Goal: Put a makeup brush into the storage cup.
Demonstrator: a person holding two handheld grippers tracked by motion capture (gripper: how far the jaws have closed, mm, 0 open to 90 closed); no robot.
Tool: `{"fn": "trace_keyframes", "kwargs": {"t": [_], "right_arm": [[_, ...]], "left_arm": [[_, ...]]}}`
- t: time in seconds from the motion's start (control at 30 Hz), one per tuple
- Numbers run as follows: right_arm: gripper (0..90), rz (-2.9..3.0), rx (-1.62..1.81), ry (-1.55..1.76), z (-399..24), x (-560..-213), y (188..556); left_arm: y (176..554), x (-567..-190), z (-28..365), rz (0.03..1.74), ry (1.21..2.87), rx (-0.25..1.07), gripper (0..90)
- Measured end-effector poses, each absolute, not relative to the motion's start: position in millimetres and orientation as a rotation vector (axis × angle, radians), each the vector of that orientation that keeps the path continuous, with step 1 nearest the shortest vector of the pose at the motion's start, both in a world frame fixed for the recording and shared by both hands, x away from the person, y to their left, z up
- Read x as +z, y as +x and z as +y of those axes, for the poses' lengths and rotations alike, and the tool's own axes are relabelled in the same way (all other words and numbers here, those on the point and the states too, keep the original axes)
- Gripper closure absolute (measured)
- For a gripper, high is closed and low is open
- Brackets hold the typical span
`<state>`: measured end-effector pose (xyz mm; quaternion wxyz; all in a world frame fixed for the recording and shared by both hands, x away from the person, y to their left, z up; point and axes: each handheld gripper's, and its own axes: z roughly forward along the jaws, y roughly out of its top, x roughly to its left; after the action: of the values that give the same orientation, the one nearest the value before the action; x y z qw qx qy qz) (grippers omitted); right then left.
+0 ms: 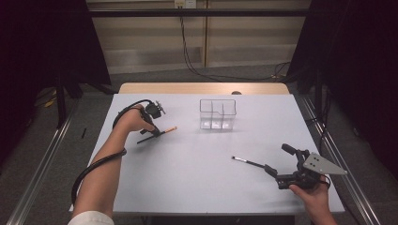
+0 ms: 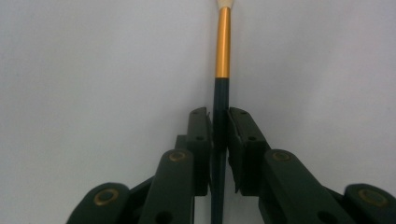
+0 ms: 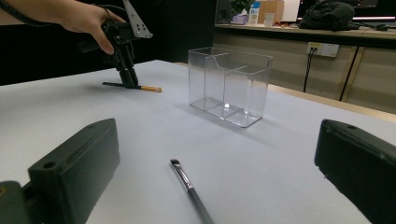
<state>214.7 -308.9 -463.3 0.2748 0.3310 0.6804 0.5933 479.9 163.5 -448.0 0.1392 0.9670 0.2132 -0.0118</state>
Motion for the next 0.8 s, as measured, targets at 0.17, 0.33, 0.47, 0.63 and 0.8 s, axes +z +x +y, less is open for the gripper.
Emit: {"fn": "trace_keyframes", "kwargs": {"t": [0.17,0.33,0.47,0.63,0.8], "right_arm": [[0.0,1.829,1.595,0.884,-308.5,-462.8,214.4],[0.0,1.831,1.593,0.888,-308.4,-463.3,214.9],[0.0,1.833,1.590,0.883,-308.1,-463.1,214.9],[0.0,1.832,1.591,0.888,-308.8,-463.6,215.0],[0.0,1.834,1.590,0.885,-308.2,-463.3,214.9]], "left_arm": [[479.3,-447.6,166.4,0.626,2.802,-0.045,81.0],[478.4,-447.8,167.3,0.630,2.802,-0.039,81.2],[478.9,-446.8,167.1,0.643,2.820,-0.054,81.2],[476.9,-445.7,168.6,0.651,2.857,-0.072,81.2],[476.1,-446.7,169.9,0.666,2.852,-0.068,81.1]]}}
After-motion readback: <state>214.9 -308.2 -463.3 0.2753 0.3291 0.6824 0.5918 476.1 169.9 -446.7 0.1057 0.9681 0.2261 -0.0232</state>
